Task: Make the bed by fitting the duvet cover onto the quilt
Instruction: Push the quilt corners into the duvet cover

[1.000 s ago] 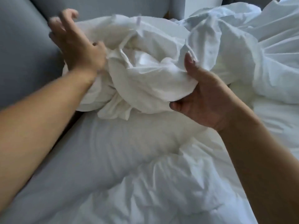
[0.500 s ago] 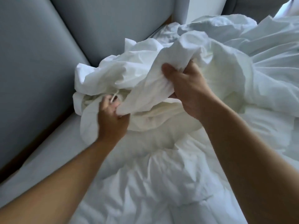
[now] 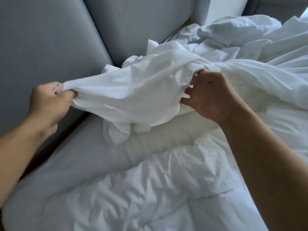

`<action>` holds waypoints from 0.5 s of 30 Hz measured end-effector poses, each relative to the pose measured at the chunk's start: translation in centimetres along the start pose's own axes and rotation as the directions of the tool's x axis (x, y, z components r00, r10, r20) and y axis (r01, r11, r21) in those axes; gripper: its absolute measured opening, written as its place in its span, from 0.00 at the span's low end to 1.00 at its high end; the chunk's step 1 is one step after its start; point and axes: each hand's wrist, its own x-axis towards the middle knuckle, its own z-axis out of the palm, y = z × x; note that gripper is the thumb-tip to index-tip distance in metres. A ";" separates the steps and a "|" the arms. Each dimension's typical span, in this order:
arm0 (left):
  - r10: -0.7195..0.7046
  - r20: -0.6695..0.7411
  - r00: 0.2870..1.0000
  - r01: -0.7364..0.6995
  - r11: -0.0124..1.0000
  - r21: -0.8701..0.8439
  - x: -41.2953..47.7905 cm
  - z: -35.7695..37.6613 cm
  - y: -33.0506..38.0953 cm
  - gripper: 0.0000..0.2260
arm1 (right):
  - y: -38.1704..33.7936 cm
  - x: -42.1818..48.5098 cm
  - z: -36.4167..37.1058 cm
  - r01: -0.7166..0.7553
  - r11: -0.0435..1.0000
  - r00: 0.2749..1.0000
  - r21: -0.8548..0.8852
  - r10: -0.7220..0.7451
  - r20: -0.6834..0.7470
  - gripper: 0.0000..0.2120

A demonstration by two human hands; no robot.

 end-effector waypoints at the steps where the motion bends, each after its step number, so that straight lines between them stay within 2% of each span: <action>1: 0.009 -0.032 0.999 -0.011 0.999 -0.050 -0.4 0.2 0.9 0.13 | 0.6 -0.1 0.2 0.010 1.000 1.000 -0.028 -0.011 -0.021 0.23; 3: -0.040 0.012 0.999 0.042 0.979 -0.200 -1.6 1.0 2.5 0.04 | 1.8 -0.3 0.3 0.028 0.999 0.994 -0.043 -0.032 -0.103 0.27; 5: -0.109 0.135 0.985 0.148 0.932 -0.329 -3.1 1.9 3.2 0.05 | 3.2 -0.2 0.5 0.032 0.999 0.990 -0.020 -0.034 -0.140 0.23; 7: -0.109 0.100 0.989 0.132 0.955 -0.266 -4.1 2.3 2.9 0.04 | 5.0 -0.2 0.9 0.047 0.999 0.970 -0.006 -0.047 -0.237 0.21; 9: 0.025 0.006 1.000 -0.025 0.999 -0.035 -4.6 1.1 2.8 0.10 | 6.8 -0.2 1.5 0.098 0.994 0.897 -0.038 -0.105 -0.429 0.21; 11: 0.249 -0.030 0.968 -0.233 0.936 0.262 -4.9 -0.9 3.4 0.12 | 8.3 -0.5 1.8 0.140 0.990 0.844 -0.033 -0.137 -0.518 0.23; 13: 0.461 -0.055 0.886 -0.406 0.828 0.386 -5.1 -3.0 4.5 0.10 | 9.9 -1.0 1.9 0.134 0.990 0.877 0.041 -0.099 -0.471 0.26; 15: 0.576 -0.119 0.809 -0.505 0.785 0.359 -5.2 -4.6 5.6 0.08 | 11.2 -1.9 2.0 0.086 0.991 0.933 0.101 -0.045 -0.357 0.27</action>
